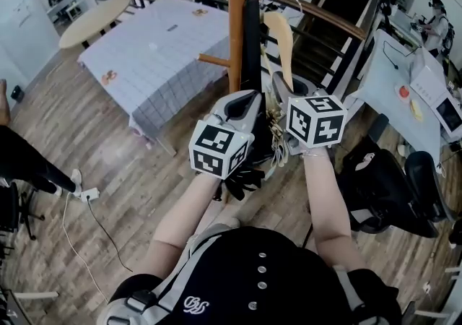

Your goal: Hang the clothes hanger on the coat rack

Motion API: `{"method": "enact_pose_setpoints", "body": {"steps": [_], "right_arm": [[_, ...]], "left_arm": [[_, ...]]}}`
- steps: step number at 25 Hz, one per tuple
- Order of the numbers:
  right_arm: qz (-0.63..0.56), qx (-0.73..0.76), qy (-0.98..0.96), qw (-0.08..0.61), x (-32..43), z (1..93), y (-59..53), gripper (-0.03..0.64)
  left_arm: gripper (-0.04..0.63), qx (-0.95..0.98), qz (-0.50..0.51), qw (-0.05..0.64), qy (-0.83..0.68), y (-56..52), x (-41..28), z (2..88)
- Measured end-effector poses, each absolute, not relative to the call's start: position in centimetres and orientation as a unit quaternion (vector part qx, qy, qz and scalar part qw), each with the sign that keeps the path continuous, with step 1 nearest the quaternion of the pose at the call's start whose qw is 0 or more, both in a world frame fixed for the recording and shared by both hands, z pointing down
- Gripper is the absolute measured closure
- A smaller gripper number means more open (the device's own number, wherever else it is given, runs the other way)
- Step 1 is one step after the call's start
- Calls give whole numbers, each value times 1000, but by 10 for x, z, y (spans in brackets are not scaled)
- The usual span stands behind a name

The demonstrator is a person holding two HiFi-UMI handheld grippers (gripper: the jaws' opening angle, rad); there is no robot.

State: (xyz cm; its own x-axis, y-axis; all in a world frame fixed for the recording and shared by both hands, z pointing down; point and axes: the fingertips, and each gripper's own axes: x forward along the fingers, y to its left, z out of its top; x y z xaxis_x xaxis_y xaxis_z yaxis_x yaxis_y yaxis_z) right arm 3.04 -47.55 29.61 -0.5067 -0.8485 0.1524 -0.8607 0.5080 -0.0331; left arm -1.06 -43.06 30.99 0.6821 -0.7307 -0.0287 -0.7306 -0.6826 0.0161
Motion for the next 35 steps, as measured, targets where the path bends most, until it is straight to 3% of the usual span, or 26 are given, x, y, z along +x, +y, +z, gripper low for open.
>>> {"method": "enact_pose_setpoints", "body": {"steps": [35], "right_arm": [[33, 506, -855, 111, 10, 308, -547, 617]], "left_arm": [[592, 912, -38, -1, -409, -485, -16, 299]]}}
